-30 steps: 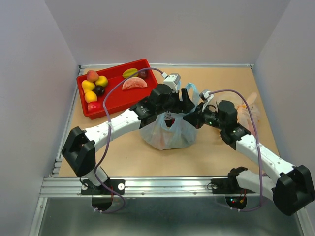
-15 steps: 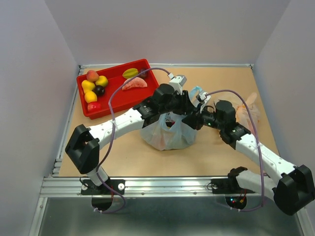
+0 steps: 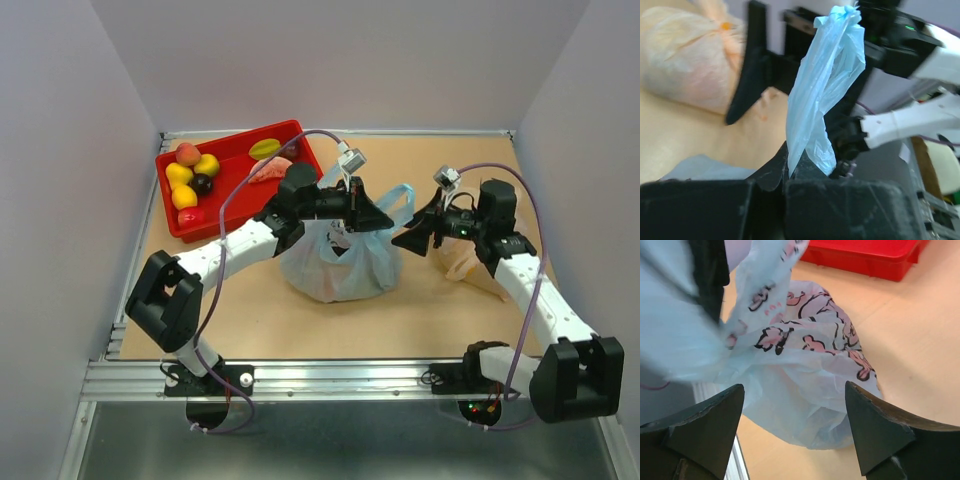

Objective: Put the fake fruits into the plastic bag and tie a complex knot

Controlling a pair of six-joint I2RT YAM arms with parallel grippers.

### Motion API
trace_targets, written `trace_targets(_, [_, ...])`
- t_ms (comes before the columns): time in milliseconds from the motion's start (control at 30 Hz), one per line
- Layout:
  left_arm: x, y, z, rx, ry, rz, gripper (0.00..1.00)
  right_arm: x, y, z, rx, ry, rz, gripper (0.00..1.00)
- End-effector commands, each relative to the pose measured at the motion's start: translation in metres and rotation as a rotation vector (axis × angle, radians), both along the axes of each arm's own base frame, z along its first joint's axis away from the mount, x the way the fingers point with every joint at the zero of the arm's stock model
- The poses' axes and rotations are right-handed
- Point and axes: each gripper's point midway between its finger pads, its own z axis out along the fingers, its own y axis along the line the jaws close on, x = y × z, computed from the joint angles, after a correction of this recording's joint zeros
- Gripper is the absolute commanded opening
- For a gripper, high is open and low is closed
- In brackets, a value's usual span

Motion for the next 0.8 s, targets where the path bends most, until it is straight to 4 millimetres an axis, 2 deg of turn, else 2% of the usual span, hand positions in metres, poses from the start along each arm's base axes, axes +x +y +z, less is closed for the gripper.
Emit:
trace_targets(0, [-0.045,0.004,0.047,-0.211,-0.140,-0.273,0.00,-0.020,0.011,0.031,0.074,-0.083,0.233,0.85])
trace_targets(67, [-0.047,0.005,0.048,-0.240,-0.120,-0.297,0.00,-0.019,0.012,0.031,0.075,-0.116,0.253,0.84])
trace_targets(100, [-0.053,0.008,0.059,-0.292,-0.109,-0.315,0.00,-0.017,0.012,0.031,0.076,-0.124,0.253,0.84])
trace_targets(133, [-0.053,0.009,0.049,-0.301,-0.082,-0.326,0.00,-0.017,0.013,0.032,0.079,-0.143,0.265,0.84])
trace_targets(200, [-0.059,0.012,0.054,-0.347,-0.100,-0.352,0.00,-0.019,0.013,0.029,0.074,-0.162,0.278,0.83])
trace_targets(267, [-0.055,0.009,0.050,-0.345,-0.081,-0.357,0.00,-0.021,0.016,0.033,0.076,-0.219,0.304,0.83])
trace_targets(533, [-0.048,0.004,0.050,-0.377,-0.069,-0.355,0.00,-0.028,0.032,0.026,0.055,-0.321,0.379,0.81])
trace_targets(700, [-0.042,-0.001,0.046,-0.366,-0.036,-0.335,0.00,-0.034,0.047,0.025,0.063,-0.340,0.396,0.77])
trace_targets(733, [-0.040,-0.002,0.045,-0.366,-0.033,-0.327,0.00,-0.032,0.050,0.033,0.082,-0.356,0.379,0.75])
trace_targets(767, [-0.038,-0.003,0.043,-0.361,-0.020,-0.319,0.01,-0.034,0.052,0.031,0.100,-0.336,0.372,0.70])
